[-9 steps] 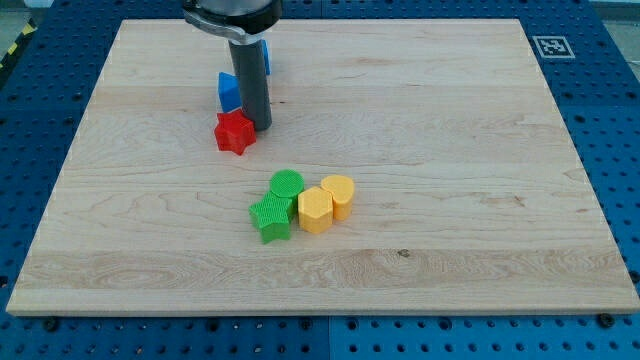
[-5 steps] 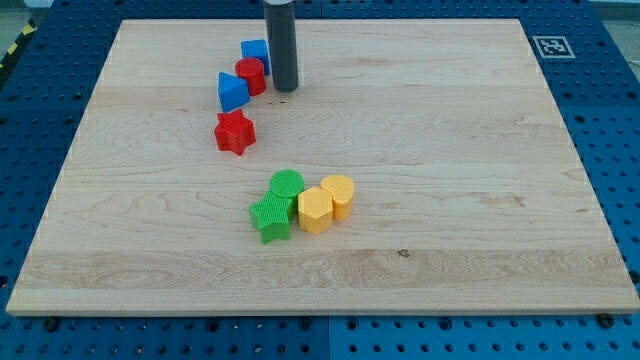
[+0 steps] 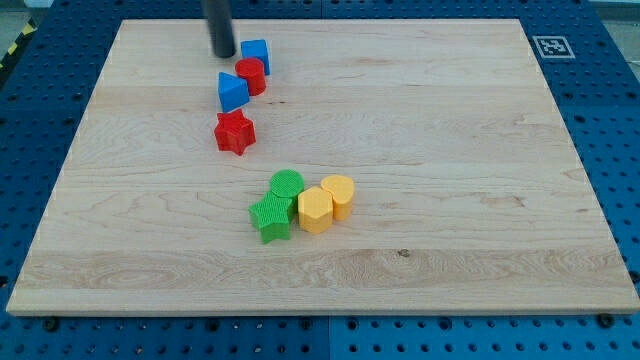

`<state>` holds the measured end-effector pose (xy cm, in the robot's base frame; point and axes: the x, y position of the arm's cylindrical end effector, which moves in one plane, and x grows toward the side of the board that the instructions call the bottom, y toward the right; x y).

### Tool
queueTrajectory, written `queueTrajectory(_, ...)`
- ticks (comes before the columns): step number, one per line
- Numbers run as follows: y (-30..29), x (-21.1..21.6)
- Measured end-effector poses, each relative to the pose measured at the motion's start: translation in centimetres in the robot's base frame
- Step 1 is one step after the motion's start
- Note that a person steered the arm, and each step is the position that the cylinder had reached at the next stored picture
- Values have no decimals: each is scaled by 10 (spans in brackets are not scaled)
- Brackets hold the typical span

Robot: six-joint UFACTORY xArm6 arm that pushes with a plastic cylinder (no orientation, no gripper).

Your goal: Move your arm to the top left

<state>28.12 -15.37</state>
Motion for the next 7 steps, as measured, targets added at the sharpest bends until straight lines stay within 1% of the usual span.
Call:
queueTrajectory(2, 24, 35)
queueTrajectory(3, 24, 50)
queueTrajectory(4, 24, 51)
queueTrajectory(6, 24, 69)
queueTrajectory(7, 1, 55)
